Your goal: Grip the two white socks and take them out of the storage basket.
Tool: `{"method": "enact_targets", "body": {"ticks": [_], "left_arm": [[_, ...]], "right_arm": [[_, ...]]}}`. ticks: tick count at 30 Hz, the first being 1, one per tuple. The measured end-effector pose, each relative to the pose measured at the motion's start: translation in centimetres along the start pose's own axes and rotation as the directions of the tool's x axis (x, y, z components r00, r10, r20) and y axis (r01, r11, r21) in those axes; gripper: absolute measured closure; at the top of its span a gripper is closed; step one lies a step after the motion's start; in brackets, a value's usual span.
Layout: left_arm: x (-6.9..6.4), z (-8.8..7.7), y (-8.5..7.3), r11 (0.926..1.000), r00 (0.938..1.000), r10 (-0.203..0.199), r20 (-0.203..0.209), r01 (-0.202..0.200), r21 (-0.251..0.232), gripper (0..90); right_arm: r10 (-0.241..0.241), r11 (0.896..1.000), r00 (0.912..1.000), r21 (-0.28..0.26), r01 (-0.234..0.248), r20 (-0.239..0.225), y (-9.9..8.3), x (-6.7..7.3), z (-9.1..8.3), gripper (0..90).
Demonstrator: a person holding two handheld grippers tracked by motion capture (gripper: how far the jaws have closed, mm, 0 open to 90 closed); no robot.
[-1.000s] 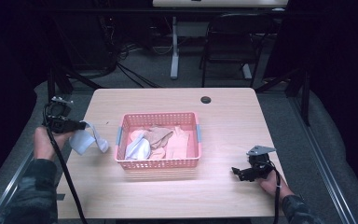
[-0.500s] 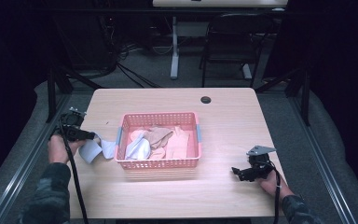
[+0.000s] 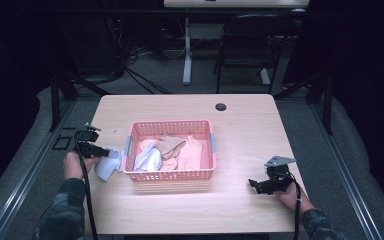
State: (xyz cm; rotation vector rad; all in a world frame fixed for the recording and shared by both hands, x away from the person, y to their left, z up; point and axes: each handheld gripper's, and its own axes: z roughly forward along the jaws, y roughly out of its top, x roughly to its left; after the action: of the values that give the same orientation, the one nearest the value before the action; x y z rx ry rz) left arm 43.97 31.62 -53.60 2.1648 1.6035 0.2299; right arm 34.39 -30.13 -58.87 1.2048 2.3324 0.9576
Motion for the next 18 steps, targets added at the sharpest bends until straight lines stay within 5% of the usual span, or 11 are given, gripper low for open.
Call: {"method": "enact_targets", "body": {"ticks": [11, 18], "left_arm": [[0.4, 1.5, -0.5, 0.9993, 0.9991, -0.035, 0.025, 0.035, 0.016, 77.7], [0.8, 0.4, -0.9, 0.9987, 0.9987, -0.051, 0.006, 0.051, -0.004, 45.2]], "right_arm": [[0.000, 1.000, 1.0000, -0.001, 0.000, 0.000, 0.0, 0.0, 0.0, 0.0], [0.001, 1.000, 1.0000, 0.000, -0.001, 0.001, 0.0, 0.0, 0.0, 0.0]]}}
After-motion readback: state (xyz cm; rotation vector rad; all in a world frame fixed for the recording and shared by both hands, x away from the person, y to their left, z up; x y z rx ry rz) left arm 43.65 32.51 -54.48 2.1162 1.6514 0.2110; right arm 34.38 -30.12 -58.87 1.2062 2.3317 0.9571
